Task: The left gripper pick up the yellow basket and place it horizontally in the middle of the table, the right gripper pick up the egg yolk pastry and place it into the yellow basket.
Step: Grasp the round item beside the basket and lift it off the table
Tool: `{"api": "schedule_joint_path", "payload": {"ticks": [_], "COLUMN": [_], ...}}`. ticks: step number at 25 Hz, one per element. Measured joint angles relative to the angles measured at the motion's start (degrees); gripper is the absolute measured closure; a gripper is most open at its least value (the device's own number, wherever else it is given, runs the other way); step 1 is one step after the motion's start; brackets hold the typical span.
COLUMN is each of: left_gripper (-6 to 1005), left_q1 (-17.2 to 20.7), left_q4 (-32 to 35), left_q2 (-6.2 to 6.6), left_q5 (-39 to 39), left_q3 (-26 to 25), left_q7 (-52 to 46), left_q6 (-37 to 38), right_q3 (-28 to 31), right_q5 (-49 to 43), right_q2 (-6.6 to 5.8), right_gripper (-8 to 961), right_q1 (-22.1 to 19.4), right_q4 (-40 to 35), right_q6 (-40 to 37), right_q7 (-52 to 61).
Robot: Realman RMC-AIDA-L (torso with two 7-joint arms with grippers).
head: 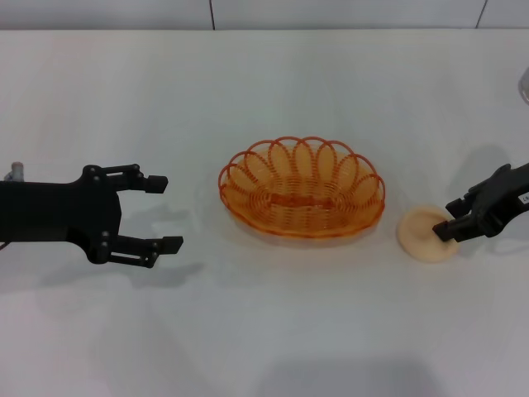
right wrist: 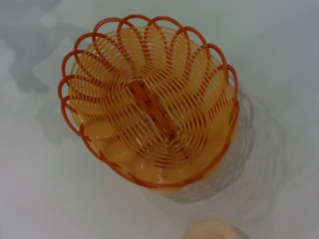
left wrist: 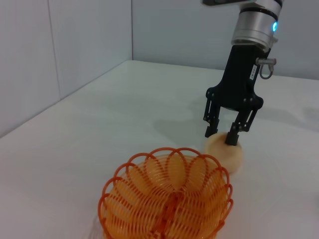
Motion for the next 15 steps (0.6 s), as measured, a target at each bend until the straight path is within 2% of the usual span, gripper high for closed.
{"api": "schedule_joint_path", "payload": {"ticks": [13,15], "left_gripper": [107,107], "left_q1": [0.1,0.2], "left_q4": [0.0,0.1], "left_q2": [0.00,0.00], "left_q5": [0.0,0.1], "left_q3": [0.2,0.2], "left_q7": [0.2,0.2], "left_q6": [0.0,0.1], "right_q3": [-0.1,-0.1], "right_q5": [0.9,1.0], "right_q2": [0.00,0.00], "right_gripper": [832,864], "right_q1": [-0.1,-0.1], "right_q4": [0.0,0.0], "right_q6": [0.1,0.1], "right_q7": [-0.7,-0.8]}}
